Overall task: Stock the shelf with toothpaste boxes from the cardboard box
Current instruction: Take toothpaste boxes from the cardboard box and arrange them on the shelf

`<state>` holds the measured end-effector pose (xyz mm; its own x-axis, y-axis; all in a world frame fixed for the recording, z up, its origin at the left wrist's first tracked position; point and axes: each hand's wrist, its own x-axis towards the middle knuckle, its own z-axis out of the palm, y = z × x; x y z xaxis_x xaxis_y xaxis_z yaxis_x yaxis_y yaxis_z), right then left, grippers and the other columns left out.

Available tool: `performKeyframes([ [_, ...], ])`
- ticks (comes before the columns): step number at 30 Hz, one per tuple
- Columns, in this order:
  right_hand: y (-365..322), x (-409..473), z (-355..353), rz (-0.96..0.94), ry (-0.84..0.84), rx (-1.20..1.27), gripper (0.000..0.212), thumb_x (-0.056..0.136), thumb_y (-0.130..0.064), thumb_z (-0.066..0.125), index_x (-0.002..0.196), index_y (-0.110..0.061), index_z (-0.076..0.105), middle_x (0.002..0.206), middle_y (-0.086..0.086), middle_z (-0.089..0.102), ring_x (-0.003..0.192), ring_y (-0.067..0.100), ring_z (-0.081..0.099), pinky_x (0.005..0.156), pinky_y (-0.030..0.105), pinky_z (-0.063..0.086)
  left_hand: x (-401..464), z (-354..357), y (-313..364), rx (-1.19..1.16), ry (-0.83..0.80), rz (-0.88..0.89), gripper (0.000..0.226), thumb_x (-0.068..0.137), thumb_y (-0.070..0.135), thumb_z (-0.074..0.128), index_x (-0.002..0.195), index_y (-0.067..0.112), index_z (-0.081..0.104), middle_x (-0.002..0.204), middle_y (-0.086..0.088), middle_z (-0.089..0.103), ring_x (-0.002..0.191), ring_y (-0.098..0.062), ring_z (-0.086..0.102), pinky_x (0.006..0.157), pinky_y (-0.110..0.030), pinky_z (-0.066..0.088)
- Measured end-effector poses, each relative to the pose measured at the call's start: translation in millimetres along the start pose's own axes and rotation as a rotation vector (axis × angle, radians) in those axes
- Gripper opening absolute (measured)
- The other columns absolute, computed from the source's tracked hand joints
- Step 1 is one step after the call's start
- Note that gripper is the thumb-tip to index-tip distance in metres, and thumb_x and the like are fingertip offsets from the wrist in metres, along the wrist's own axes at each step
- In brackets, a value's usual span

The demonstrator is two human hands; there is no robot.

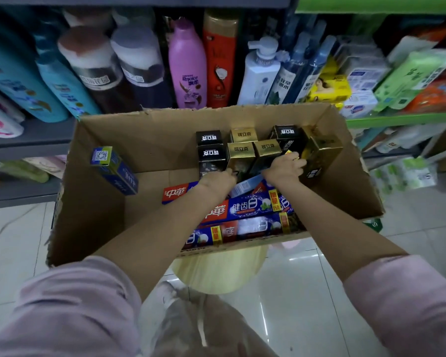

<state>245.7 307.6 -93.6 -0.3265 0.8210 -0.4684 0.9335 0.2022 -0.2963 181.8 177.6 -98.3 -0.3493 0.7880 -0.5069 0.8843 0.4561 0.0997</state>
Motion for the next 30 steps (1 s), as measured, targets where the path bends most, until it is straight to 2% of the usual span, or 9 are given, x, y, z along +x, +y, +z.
performKeyframes([
  [4,-2.7,0.4,1.8,0.086,-0.008,0.15,0.092,0.081,-0.017,0.071,0.145,-0.006,0.006,0.146,0.025,0.016,0.129,0.036,0.036,0.1,0.037,0.04,-2.7,0.1,5.0,0.128,0.028,-0.02,0.046,0.087,-0.002,0.055,0.132,0.004,0.045,0.134,-0.018,0.039,0.111,-0.037,0.058,0.081,-0.041,0.05],
  [7,2.6,-0.7,8.7,0.01,-0.151,0.134,0.07,0.092,-0.012,0.054,0.147,0.003,0.013,0.149,0.026,0.025,0.133,0.037,0.036,0.101,0.037,0.037,-10.6,-4.4,0.5,0.129,0.147,-0.009,0.043,0.087,0.008,0.06,0.128,0.007,0.048,0.129,-0.015,0.043,0.102,-0.031,0.061,0.073,-0.036,0.049],
  [9,0.5,-4.1,10.3,0.006,-0.167,0.186,0.069,0.092,-0.008,0.051,0.147,0.005,0.011,0.149,0.028,0.025,0.134,0.038,0.035,0.102,0.039,0.036,-14.7,-6.4,-4.0,0.076,0.265,-0.003,0.047,0.086,0.025,0.064,0.128,0.008,0.047,0.128,-0.014,0.045,0.105,-0.028,0.058,0.078,-0.036,0.05],
  [12,-1.1,-14.7,9.8,0.057,-0.142,0.254,0.086,0.092,-0.006,0.053,0.146,0.002,-0.014,0.139,0.026,0.042,0.123,0.035,0.049,0.096,0.038,0.042,-19.1,-9.0,-10.4,0.007,0.426,0.001,0.06,0.084,0.041,0.064,0.132,0.009,0.045,0.129,-0.012,0.046,0.12,-0.026,0.042,0.098,-0.036,0.041],
  [15,4.6,-28.2,3.3,0.037,-0.128,0.402,0.099,0.089,-0.006,0.058,0.145,-0.009,-0.023,0.129,0.022,0.052,0.112,0.032,0.058,0.094,0.037,0.048,-31.4,-12.3,-18.6,-0.35,0.479,-0.027,0.063,0.085,0.035,0.066,0.136,0.011,0.041,0.134,-0.01,0.039,0.126,-0.023,0.037,0.106,-0.032,0.035],
  [20,6.5,-54.0,-25.1,-0.25,-0.004,0.583,0.094,0.085,-0.004,0.065,0.148,-0.016,-0.003,0.123,0.017,0.056,0.11,0.028,0.058,0.085,0.034,0.046,-48.1,-19.8,-30.7,-0.788,0.637,-0.095,0.063,0.077,0.021,0.076,0.133,0.012,0.049,0.128,-0.009,0.047,0.119,-0.02,0.049,0.103,-0.03,0.041],
  [23,-10.0,-64.8,-41.0,-0.504,-0.024,0.566,0.064,0.084,-0.011,0.067,0.132,-0.008,0.025,0.12,0.013,0.063,0.102,0.017,0.062,0.083,0.03,0.049,-55.2,-29.2,-33.7,-0.932,0.761,-0.169,0.066,0.071,0.024,0.081,0.129,0.013,0.053,0.126,-0.008,0.054,0.113,-0.017,0.055,0.098,-0.034,0.047],
  [27,-33.6,-80.2,-66.5,-0.695,-0.135,0.665,0.046,0.087,-0.019,0.065,0.127,-0.007,0.045,0.119,0.008,0.063,0.095,0.014,0.064,0.085,0.038,0.055,-75.4,-51.1,-41.8,-1.162,0.862,-0.174,0.036,0.078,0.026,0.075,0.109,0.015,0.062,0.098,0.003,0.067,0.088,-0.001,0.063,0.081,-0.026,0.052],
  [30,-51.2,-95.4,-86.8,-0.817,-0.227,0.73,0.039,0.092,-0.018,0.058,0.13,-0.017,0.047,0.106,-0.002,0.063,0.085,0.008,0.065,0.072,0.022,0.055,-94.5,-79.1,-50.7,-1.295,1.035,-0.185,0.018,0.087,0.019,0.065,0.099,0.011,0.054,0.08,0.008,0.061,0.063,0.01,0.058,0.068,-0.015,0.047],
])
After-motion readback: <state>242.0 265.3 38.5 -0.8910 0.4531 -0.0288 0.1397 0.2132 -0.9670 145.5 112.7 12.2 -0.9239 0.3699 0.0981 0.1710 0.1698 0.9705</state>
